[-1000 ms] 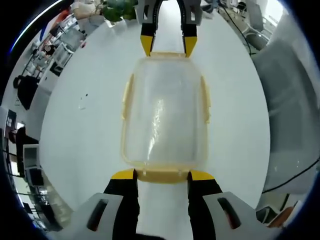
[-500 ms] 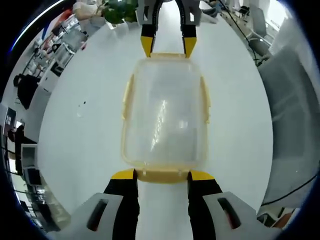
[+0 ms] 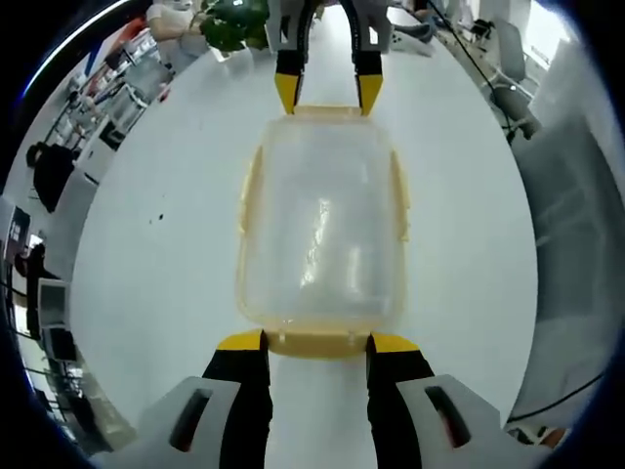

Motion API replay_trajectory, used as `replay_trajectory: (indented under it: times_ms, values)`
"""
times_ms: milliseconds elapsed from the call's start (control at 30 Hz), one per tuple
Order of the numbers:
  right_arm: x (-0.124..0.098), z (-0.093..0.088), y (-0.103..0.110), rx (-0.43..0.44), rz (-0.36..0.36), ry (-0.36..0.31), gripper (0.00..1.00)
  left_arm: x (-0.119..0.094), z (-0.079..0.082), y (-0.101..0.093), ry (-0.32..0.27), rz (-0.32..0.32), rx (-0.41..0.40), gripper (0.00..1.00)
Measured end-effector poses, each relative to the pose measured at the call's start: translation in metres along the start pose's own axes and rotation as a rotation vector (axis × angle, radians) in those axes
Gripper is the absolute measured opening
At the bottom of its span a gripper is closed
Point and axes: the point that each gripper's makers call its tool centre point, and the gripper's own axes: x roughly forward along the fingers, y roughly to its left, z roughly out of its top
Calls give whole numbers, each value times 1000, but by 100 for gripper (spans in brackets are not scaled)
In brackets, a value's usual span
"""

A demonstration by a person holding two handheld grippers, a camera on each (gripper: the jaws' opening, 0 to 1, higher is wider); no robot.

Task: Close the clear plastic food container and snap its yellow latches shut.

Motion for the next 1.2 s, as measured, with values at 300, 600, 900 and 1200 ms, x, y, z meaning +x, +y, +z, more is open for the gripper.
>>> replay_trajectory:
  times_ms: [300,600,900,1200]
  values:
    - [-1,-8,-1,-9,18,1,34,3,7,-1,-7,-2,-9,36]
    - [3,-12,-1,-14,41,8,34,8,8,-2,-9,-9,-15,36]
    - [10,-16,0,-2,58,19,35,12,8,-2,-10,-24,-6,36]
    - [15,-20,0,16,78,13,35,16,8,-3,-18,-49,-13,36]
